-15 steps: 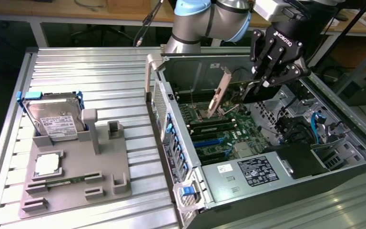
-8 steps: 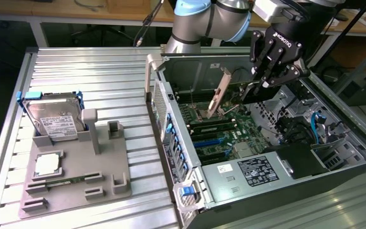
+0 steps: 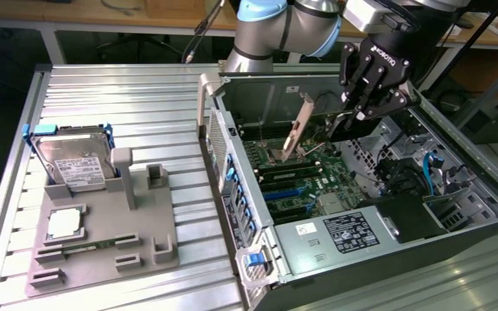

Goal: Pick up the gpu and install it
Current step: 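Insert the gpu into the slot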

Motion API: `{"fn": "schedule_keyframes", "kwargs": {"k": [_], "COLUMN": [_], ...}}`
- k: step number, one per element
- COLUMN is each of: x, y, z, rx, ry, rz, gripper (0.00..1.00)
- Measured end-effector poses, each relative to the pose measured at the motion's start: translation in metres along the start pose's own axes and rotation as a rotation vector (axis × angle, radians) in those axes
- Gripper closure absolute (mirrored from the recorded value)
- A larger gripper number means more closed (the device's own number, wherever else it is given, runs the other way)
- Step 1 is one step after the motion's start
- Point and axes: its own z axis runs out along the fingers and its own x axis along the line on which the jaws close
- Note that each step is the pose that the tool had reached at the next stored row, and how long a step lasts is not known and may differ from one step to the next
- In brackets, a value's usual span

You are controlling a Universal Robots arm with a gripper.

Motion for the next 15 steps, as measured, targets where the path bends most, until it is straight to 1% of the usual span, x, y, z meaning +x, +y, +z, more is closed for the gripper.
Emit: {"fn": "schedule_keyframes", "kwargs": {"k": [10,15], "x": [0.0001,0.0001], "y": [-0.0002,-0.0003], "z": [0.0039,0.0056], "rx": [0.0,0.0007], "ry": [0.0,-0.0018], "rz": [0.0,0.039], "gripper": [0.73,0.73]}}
